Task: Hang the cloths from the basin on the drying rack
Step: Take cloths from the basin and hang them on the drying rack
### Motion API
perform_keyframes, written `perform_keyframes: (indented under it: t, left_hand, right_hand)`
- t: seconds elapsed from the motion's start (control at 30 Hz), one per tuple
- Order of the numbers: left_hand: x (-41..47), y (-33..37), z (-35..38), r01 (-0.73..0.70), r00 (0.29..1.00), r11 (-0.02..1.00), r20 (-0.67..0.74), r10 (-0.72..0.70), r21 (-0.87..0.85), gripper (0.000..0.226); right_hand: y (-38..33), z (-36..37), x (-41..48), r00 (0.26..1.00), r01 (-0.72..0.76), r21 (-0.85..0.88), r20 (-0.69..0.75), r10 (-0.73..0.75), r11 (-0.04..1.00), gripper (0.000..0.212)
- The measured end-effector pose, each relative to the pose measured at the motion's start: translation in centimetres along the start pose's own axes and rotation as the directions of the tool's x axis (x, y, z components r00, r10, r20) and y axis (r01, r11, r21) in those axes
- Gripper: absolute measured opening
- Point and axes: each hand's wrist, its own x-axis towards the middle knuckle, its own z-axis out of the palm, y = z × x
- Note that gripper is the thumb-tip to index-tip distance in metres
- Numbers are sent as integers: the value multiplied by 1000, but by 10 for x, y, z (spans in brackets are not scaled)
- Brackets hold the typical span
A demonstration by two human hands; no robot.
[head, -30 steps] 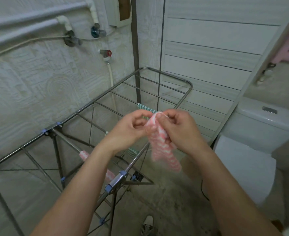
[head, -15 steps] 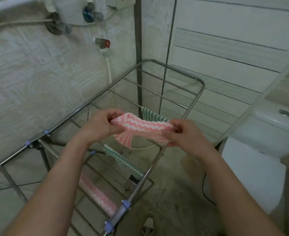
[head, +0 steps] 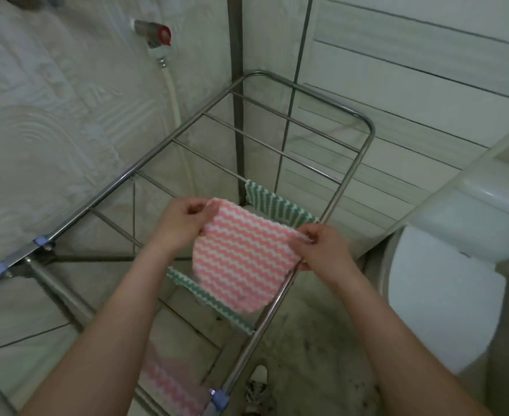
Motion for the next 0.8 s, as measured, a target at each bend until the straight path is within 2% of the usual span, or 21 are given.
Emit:
perform_keyframes:
  t: [0.07,0.1,0.17,0.23,0.4,0.53,0.67,0.73,0.8]
  left_hand:
    - [11,-9,16,-2,998,998,-55,6,66,24]
    - [17,-13,21,-10,996,994,-87,20,107,25]
    - [25,-14,29,-49,987,982,-144,76,183,22]
    - [31,-11,35,-62,977,970,-184,107,235,17]
    - [45,-7,41,-32,965,959,-242,104,283,26]
    - [54,-5,42,-33,972,939,-207,110,344,26]
    - [50,-4,38,-54,981,968,-166,97,245,26]
    - [40,-6,30,-56,967,967,-228,115,248,17]
    - [26,-13,23,-4,959,956,-269,87,292,6]
  right_hand:
    - [11,7,12,987,48,-235,-137,-82,971,16]
    - [14,9,16,980,50,-282,-172,-102,958,11]
    - [18,12,21,967,44,-326,-223,-122,944,4]
    - [21,16,25,951,42,-368,-271,-151,929,11]
    - [25,22,33,920,15,-453,-343,-190,892,15]
    - [23,23,35,916,-12,-492,-355,-188,870,14]
    - [24,20,34,911,-7,-557,-347,-224,831,12]
    - [25,18,31,921,58,-560,-289,-260,826,19]
    - [23,14,27,949,166,-526,-144,-280,834,19]
